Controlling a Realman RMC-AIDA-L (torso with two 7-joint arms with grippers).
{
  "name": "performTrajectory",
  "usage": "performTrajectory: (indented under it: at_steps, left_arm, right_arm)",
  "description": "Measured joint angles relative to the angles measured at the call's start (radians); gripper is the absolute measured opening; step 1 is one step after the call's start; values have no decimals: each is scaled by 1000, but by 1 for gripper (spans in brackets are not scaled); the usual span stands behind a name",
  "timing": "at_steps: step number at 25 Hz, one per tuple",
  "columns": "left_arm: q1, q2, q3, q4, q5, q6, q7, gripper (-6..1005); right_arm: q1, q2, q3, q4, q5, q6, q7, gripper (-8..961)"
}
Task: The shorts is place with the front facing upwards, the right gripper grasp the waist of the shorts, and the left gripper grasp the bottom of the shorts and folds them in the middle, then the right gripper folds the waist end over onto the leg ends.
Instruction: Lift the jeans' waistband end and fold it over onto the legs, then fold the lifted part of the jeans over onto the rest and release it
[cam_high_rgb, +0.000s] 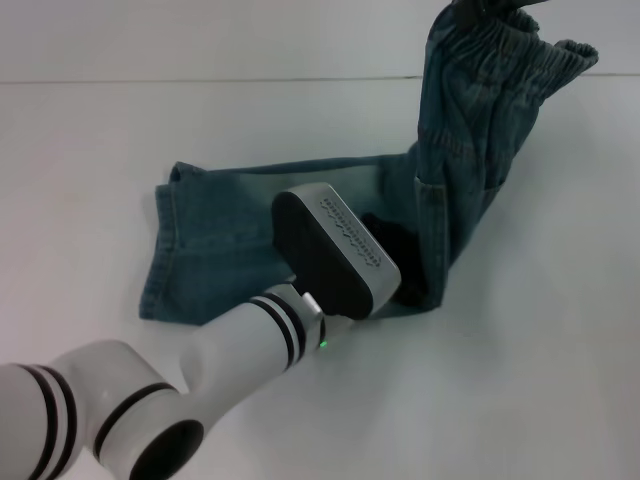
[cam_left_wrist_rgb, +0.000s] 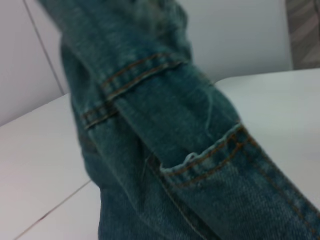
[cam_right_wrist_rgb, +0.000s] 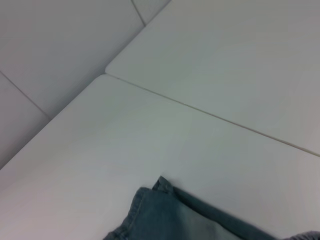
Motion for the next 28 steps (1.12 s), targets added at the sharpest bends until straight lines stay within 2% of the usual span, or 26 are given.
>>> performTrajectory:
  at_steps: [6,11,12,17,23,25,28]
  left_arm:
    - [25,0,-41,-41,74,-1,-30,7]
    - [81,0,-106,-40,93,14,-30,7]
    - [124,0,-125,-37,94,62,-29,7]
    - [246,0,-138,-31,118,245,-30,7]
    - [350,5,-172,24,126,354,-62,6]
    - [380,9,-163,68,151,406,-130,6]
    - [427,13,-160,194,235,501,-343,6]
  right_arm:
    - [1,2,-25,4,14,-1,-2,51]
    - [-7,7,-44,8,15,-1,-5,52]
    - [-8,7,-44,8,15,-1,-5,52]
    - [-11,8,-46,10,13,4,-6,52]
    - [-10,10,-53,11,14,9,-8,51]
    - [-5,13,-53,15,14,11,-15,51]
    - [4,23,-54,23,14,12,-27,51]
